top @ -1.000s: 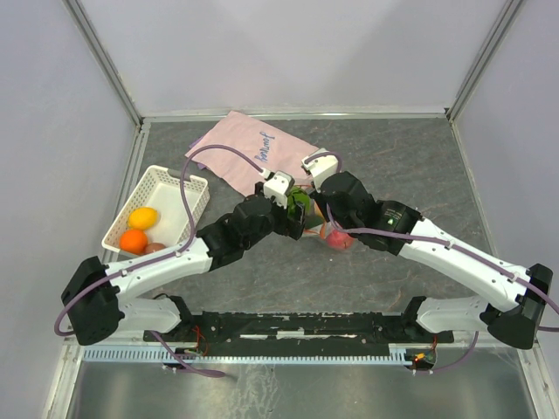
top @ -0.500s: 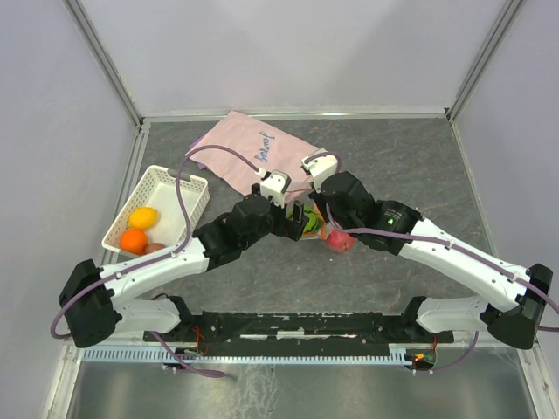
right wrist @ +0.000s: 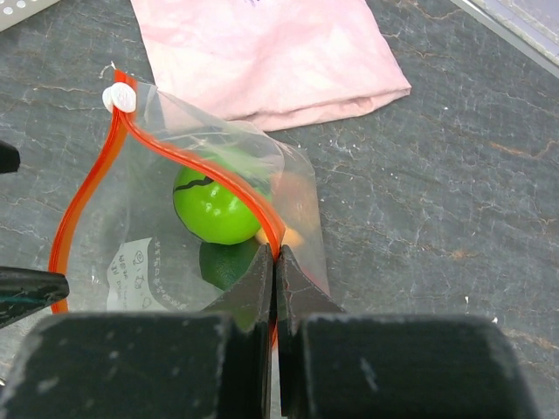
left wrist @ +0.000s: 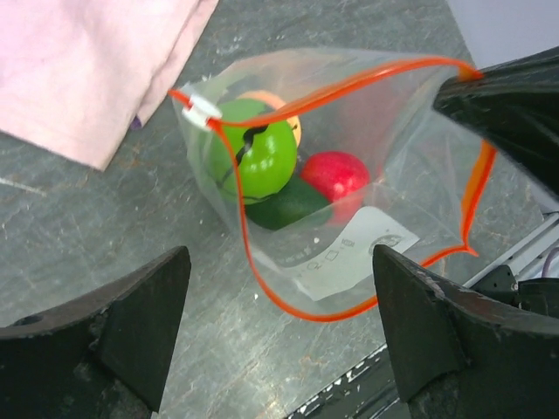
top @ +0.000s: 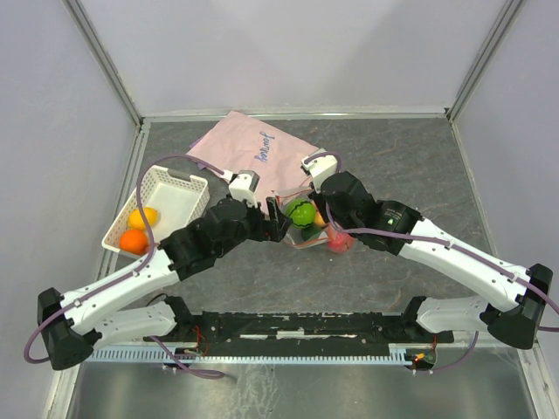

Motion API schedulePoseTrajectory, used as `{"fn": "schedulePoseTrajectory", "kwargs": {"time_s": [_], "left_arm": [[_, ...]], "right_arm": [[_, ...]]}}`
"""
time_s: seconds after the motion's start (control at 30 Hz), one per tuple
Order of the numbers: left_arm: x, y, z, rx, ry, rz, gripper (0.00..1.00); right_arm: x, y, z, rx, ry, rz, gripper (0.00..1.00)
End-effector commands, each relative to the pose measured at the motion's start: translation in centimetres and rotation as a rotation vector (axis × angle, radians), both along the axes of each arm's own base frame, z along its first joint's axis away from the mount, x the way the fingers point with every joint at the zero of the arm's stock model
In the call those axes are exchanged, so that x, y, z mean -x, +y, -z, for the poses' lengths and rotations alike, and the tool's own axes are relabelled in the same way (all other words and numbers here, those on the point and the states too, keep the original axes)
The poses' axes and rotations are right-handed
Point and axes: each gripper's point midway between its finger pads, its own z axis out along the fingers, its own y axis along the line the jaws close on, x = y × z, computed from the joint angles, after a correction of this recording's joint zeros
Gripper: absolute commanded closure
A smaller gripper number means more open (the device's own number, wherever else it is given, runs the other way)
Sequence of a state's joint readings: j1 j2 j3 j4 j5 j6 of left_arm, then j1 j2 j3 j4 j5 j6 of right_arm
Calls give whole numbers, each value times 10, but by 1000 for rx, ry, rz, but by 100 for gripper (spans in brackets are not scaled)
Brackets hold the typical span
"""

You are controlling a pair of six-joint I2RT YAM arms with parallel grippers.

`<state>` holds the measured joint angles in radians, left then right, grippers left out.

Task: Place the food in the zip-top bag and seal the zipper
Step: Place the fake fruit in the zipper food storage bag.

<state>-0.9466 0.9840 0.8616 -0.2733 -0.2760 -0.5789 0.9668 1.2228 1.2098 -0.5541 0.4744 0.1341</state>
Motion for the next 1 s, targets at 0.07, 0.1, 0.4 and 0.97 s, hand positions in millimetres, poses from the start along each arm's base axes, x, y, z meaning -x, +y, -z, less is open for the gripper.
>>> {"fn": "schedulePoseTrajectory", "kwargs": {"time_s": [0.07,0.1,0.4,0.97], "left_arm": [[7,-1,33,12,130,-44,19],[5,-5,35,16,129,-42,21],[-7,-36,28,14,115,22,71],[-8,-53,-19,-102,98,150,97]], "right_arm": [[-4,8,-19,-81,-38,3,98],[-4,7,-18,-81,-38,4,98],[-4,-4,-15,-51,-48,39,98],[-10,-40,-6,125,-60,156,99]]}}
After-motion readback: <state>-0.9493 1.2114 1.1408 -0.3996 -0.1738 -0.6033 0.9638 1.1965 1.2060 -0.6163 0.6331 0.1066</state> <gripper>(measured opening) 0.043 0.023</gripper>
